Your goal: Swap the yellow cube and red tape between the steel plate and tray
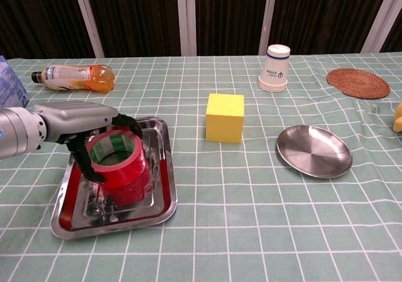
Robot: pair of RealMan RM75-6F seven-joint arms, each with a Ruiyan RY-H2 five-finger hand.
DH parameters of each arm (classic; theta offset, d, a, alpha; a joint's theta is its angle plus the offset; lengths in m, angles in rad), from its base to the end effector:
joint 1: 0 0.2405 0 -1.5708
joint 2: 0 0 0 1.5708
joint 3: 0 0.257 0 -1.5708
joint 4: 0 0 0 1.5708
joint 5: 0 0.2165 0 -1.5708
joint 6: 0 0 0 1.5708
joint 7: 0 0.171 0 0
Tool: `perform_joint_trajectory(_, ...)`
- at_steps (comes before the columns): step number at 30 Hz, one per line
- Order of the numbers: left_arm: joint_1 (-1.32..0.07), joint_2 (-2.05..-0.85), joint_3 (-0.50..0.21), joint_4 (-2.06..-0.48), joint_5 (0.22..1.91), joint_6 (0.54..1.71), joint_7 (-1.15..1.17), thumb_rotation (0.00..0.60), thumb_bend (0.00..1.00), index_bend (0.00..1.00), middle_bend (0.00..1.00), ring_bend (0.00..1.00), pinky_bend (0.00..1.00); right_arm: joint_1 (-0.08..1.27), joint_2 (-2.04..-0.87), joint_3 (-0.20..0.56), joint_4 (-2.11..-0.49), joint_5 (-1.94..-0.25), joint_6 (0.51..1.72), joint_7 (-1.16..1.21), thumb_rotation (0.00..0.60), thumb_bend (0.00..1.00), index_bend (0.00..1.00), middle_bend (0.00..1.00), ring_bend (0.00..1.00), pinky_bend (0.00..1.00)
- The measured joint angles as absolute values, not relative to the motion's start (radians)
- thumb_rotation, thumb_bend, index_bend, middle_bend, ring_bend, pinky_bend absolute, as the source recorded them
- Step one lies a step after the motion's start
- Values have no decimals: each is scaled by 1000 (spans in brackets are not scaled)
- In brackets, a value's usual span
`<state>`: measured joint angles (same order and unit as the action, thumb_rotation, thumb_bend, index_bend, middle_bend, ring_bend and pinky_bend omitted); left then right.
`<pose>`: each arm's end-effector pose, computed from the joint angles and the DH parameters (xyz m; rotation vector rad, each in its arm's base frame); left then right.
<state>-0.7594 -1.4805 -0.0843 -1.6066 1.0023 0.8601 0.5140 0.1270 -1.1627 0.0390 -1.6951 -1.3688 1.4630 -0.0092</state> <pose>-0.1544 0.3349 -0.0498 -2.0640 -0.9468 -0.6926 -0.3068 -0.2163 0.1327 1.2880 -1.0545 0.9350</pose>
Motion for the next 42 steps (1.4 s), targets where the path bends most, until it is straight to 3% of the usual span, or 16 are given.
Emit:
perform_joint_trajectory(4, -770, -1491, -87, -1598, 1015, 857, 503, 600, 399, 297, 245, 178, 358, 124, -1162, 47, -1692, -1366, 1458, -2, 600, 20, 0, 0, 0, 0)
perform_joint_trajectory(11, -767, -1480, -100, -1637, 1074, 889, 453, 600, 393, 291, 233, 178, 358, 117, -1159, 56, -1692, -1366, 1453, 12, 600, 20, 0, 0, 0, 0)
perform_joint_trajectory(20, -735, -1415, -124, -1806, 1211, 980, 355, 600, 375, 323, 220, 178, 358, 106, -1144, 64, -1696, -1377, 1457, 48, 600, 20, 0, 0, 0, 0)
perform_joint_trajectory(26, -790, -1525, -155, -1778, 1245, 961, 354, 600, 371, 319, 197, 177, 358, 98, -1130, 72, -1688, -1378, 1457, 88, 600, 20, 0, 0, 0, 0)
perform_joint_trajectory(34, -917, -1739, -199, -1642, 1107, 904, 539, 600, 317, 317, 151, 159, 332, 88, -1120, 84, -1675, -1379, 1461, 125, 600, 19, 0, 0, 0, 0)
perform_joint_trajectory(38, -959, -1806, -207, -1595, 1016, 905, 643, 600, 219, 253, 56, 34, 200, 82, -1114, 86, -1676, -1385, 1465, 140, 600, 20, 0, 0, 0, 0)
perform_joint_trajectory(42, -989, -1840, -207, -1571, 918, 919, 740, 600, 110, 222, 1, 0, 103, 79, -1110, 87, -1675, -1388, 1461, 153, 600, 20, 0, 0, 0, 0)
